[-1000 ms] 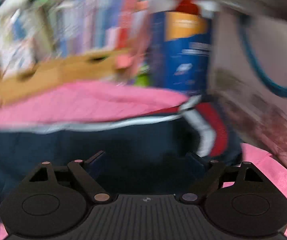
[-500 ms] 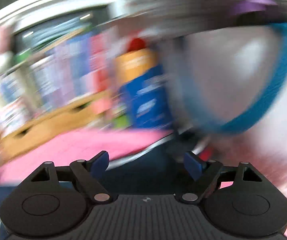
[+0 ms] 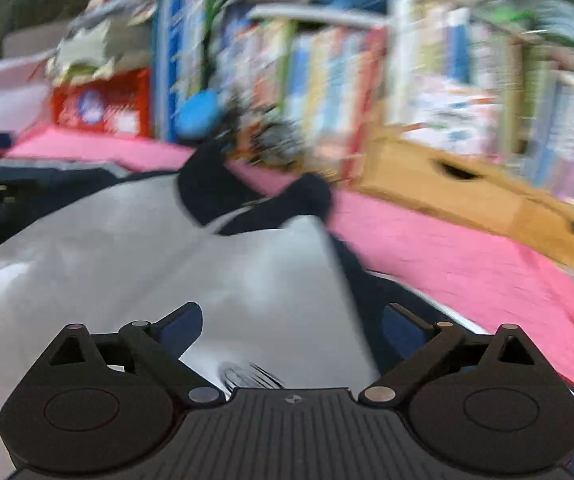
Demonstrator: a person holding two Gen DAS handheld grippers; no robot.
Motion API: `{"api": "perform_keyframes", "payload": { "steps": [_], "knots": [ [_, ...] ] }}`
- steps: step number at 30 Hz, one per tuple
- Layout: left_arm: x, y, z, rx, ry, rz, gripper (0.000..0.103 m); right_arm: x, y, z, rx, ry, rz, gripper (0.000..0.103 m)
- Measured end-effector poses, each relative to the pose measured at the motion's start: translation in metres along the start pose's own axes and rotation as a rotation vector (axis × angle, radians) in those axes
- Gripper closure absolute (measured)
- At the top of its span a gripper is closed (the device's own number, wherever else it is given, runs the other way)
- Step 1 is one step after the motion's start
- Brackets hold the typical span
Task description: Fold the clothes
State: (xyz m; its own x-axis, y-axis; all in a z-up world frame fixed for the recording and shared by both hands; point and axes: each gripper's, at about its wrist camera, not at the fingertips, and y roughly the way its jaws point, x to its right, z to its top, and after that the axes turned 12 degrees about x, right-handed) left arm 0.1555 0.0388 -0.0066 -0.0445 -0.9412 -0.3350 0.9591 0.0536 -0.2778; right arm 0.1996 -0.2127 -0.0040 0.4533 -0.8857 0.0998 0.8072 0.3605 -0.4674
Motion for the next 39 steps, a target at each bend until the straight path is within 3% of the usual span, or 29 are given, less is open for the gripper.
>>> {"api": "perform_keyframes", "payload": {
  "steps": [3, 6, 10, 12, 17, 20, 23, 26, 31, 33, 36, 37, 39],
  "knots": [
    [0.009, 0.028, -0.012, -0.030, 0.030, 0.002, 0.013, -0.016, 0.027, -0.007, -0.048, -0.004, 0.104, 0.006],
    [0.006, 0.046, -0.028, -0.091, 0.019, 0.009, 0.013, -0.012, 0.061, -0.009, -0.076, 0.025, 0.120, 0.004],
    [-0.012, 0.055, -0.036, -0.135, -0.073, 0.013, 0.007, 0.013, 0.097, -0.005, -0.007, 0.118, 0.012, 0.000],
    [-0.014, 0.056, -0.038, -0.144, -0.091, 0.013, 0.005, 0.028, 0.116, 0.001, 0.006, 0.190, -0.003, 0.000],
    [-0.013, 0.055, -0.039, -0.149, -0.092, 0.021, 0.002, 0.044, 0.153, 0.018, -0.016, 0.258, -0.219, 0.000],
    [-0.014, 0.056, -0.038, -0.151, -0.095, 0.022, 0.001, 0.032, 0.143, 0.025, 0.002, 0.171, -0.321, 0.002],
    [-0.016, 0.057, -0.038, -0.157, -0.109, 0.016, 0.001, 0.015, 0.114, 0.028, 0.067, 0.051, -0.318, 0.003],
    [-0.018, 0.058, -0.038, -0.161, -0.121, 0.012, 0.000, 0.022, 0.091, 0.023, 0.056, 0.070, -0.257, 0.005],
    [-0.017, 0.058, -0.037, -0.163, -0.124, 0.012, 0.000, 0.041, 0.117, 0.017, -0.019, 0.115, -0.270, 0.004],
    [-0.017, 0.058, -0.037, -0.163, -0.124, 0.012, 0.000, 0.042, 0.141, 0.015, -0.012, 0.080, -0.322, 0.001],
    [-0.020, 0.059, -0.037, -0.170, -0.148, 0.002, 0.000, 0.064, 0.167, 0.028, -0.010, 0.229, -0.353, 0.003],
    [-0.022, 0.060, -0.037, -0.175, -0.163, -0.004, 0.000, 0.067, 0.169, 0.031, 0.004, 0.237, -0.409, 0.012],
    [-0.026, 0.061, -0.037, -0.186, -0.195, -0.018, 0.000, 0.066, 0.169, 0.036, -0.016, 0.184, -0.525, 0.015]
  ]
}}
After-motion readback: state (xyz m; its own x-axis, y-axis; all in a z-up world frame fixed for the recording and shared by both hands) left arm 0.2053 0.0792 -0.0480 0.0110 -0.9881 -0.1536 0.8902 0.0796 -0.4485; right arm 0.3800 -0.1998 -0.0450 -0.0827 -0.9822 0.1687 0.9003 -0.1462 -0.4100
